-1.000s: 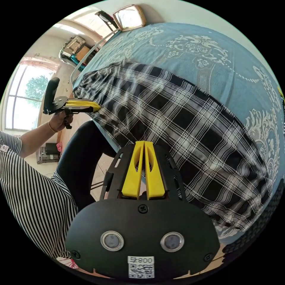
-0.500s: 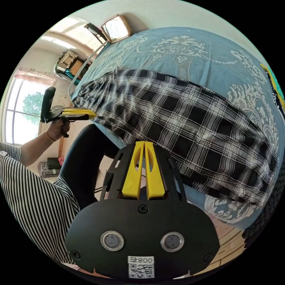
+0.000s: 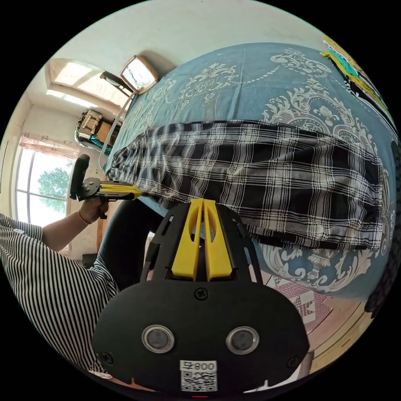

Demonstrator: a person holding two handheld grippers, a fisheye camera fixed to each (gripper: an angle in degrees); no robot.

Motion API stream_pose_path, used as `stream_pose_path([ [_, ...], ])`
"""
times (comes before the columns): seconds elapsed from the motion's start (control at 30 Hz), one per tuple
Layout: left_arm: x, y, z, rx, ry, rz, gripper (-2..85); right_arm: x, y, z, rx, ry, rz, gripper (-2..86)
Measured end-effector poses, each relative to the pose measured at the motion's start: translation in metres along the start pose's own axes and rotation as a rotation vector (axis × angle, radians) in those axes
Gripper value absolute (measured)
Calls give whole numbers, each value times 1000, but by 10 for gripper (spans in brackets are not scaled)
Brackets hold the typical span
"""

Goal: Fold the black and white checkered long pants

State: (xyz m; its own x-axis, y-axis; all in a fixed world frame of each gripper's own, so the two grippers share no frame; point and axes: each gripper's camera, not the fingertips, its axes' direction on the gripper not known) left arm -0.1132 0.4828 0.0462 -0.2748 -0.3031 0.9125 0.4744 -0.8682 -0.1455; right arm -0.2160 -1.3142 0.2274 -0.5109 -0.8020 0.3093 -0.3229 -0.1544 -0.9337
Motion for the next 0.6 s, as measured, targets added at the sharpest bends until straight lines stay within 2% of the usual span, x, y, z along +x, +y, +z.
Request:
stream_pose_path([
  [0.07,10,-1,-6,-16,-16,-19,0,8,15,-1,19,-15,-5,1],
  [0.23,54,-45,-43,118,56,33,1,38,59,-33,138,-18,25,1],
  [0.33,87,-89,-45,92,42,112,1,70,79,-50,197,17,105,1],
  [0.4,103,-104,-39,25,22,137,1,94,91,-48,160,27,159,1],
  [0.5,117,-108,-51,35,46,113,2,118,124,-51,193,-69,197,1],
  [0.6,131,-114,-66,59,38,99,2,125,148,-63,246,-40,199,1],
])
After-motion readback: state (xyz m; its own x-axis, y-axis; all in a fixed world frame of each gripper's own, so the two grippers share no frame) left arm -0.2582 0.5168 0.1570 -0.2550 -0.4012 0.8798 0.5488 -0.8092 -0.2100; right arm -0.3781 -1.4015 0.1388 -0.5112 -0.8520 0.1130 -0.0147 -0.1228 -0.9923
